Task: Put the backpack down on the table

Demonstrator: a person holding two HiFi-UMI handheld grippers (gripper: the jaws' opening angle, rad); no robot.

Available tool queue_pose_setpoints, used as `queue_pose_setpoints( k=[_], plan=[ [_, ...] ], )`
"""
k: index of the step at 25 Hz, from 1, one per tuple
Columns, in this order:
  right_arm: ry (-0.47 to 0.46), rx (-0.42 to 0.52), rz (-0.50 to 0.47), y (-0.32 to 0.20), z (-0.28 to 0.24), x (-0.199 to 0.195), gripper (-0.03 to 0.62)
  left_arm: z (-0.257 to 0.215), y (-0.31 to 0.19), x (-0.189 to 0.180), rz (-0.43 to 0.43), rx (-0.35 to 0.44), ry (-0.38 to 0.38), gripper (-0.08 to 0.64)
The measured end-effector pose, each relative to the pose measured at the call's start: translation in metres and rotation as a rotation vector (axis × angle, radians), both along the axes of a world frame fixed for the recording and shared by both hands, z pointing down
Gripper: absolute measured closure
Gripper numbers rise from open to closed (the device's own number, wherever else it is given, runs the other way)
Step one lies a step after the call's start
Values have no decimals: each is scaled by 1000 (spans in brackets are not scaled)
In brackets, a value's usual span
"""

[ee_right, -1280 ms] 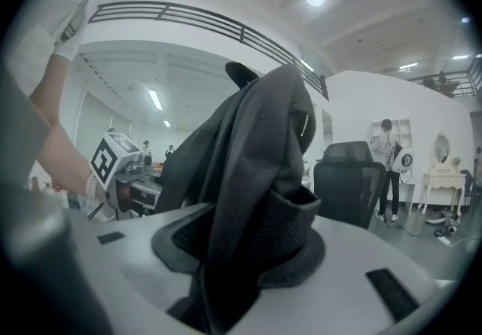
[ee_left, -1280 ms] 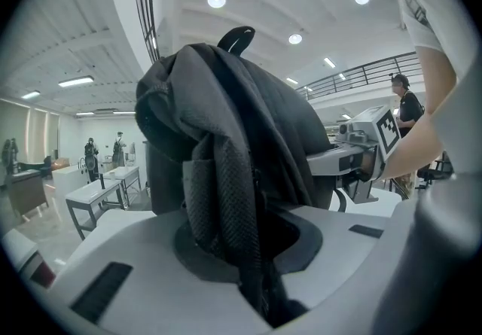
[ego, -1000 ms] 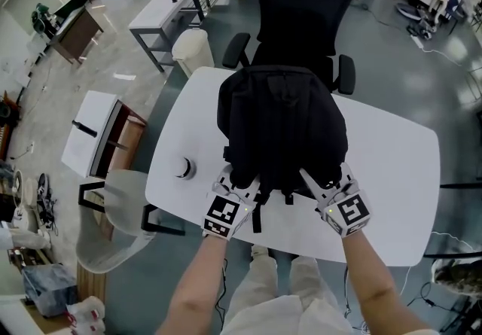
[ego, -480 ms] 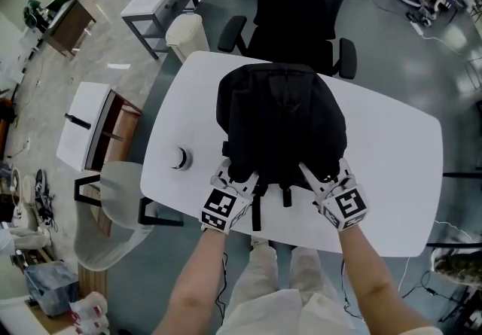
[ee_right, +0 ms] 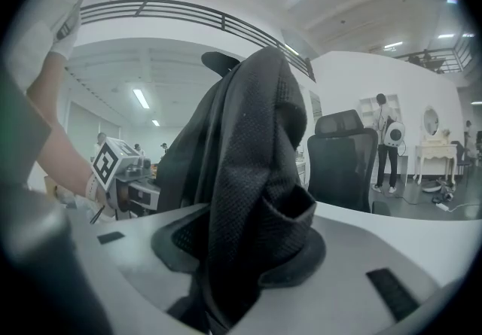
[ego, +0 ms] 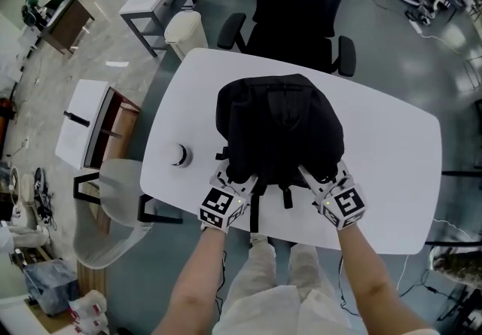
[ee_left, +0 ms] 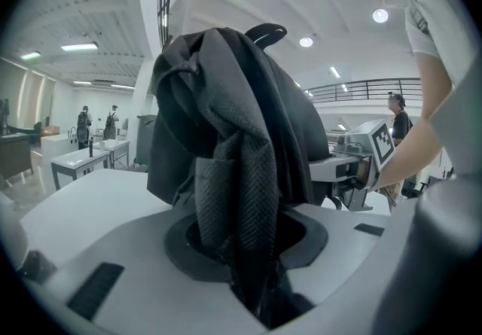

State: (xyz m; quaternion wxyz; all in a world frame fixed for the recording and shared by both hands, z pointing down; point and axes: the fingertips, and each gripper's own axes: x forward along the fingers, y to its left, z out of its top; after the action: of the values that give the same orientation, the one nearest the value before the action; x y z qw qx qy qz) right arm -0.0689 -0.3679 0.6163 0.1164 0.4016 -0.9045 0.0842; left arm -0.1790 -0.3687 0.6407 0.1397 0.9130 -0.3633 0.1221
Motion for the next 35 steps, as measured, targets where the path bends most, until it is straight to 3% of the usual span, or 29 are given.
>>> queue_pose_setpoints(
  k=[8,15,22,35],
  plan=[
    [11,-12,10,-1,3,0,408,4,-2,-4,-22,-7,-7,397],
    [37,-27,21,-2,7,2,394,10,-8,-11,-60,-39,-25,308],
    [83,-66,49,0,9,10,356,8,-4,-23,-81,-41,-110,268],
    [70,-61,174,24,-15,46,351,-16,26,-55,-169,-33,-109,276]
  ],
)
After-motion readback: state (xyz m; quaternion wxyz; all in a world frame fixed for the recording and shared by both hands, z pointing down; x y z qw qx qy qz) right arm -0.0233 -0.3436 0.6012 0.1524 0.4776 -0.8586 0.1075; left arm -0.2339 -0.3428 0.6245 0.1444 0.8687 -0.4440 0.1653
